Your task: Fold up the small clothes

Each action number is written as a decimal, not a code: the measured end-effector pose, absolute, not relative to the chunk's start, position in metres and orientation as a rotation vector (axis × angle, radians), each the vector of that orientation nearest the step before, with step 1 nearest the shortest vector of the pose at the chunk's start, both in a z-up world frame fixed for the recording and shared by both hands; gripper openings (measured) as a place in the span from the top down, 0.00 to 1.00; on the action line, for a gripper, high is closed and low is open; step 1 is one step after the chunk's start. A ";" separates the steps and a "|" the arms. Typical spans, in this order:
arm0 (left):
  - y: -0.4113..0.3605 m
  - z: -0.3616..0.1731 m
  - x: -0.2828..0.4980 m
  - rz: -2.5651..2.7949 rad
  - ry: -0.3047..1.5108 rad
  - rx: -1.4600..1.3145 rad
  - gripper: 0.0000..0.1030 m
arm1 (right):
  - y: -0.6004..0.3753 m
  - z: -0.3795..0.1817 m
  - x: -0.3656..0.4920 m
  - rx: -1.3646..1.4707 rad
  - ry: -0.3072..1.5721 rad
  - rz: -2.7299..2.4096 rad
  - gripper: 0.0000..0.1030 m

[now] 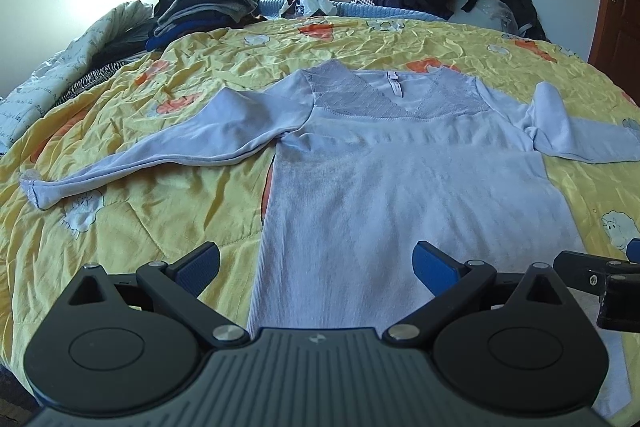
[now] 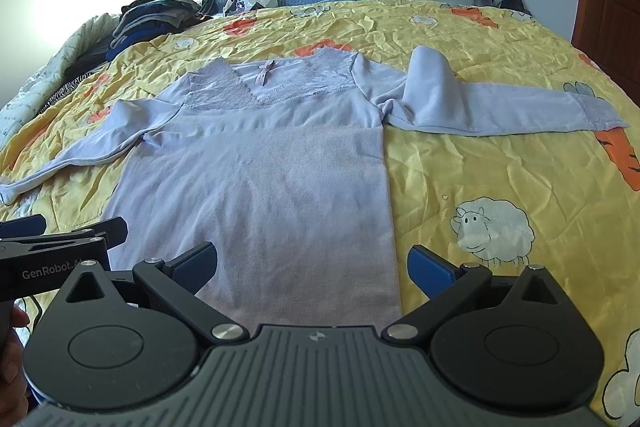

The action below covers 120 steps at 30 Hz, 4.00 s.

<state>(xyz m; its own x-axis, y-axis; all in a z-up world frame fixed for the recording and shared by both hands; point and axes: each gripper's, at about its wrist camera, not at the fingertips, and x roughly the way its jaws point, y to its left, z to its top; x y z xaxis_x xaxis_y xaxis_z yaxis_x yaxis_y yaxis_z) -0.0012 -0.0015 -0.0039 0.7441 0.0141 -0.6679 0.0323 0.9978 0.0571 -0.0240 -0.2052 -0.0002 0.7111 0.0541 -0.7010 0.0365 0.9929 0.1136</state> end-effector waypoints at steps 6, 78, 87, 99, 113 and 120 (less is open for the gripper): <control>-0.002 -0.006 -0.001 -0.011 0.736 0.074 0.00 | -0.203 -0.002 -0.024 0.123 0.779 0.007 0.00; -0.056 -0.026 0.066 -0.063 0.787 0.162 0.00 | -0.267 -0.023 0.025 0.201 0.713 -0.028 0.01; -0.066 -0.021 0.065 -0.117 0.738 0.163 0.00 | -0.329 -0.024 0.027 0.204 0.639 -0.157 0.01; -0.076 -0.028 0.068 -0.134 0.761 0.189 0.00 | -0.517 -0.059 0.039 0.692 0.468 -0.365 0.05; -0.080 -0.030 0.071 -0.127 0.778 0.198 0.00 | -0.566 -0.085 0.101 0.800 0.292 -0.332 0.07; -0.076 -0.031 0.073 -0.115 0.785 0.188 0.00 | -0.580 -0.085 0.118 0.821 0.257 -0.353 0.21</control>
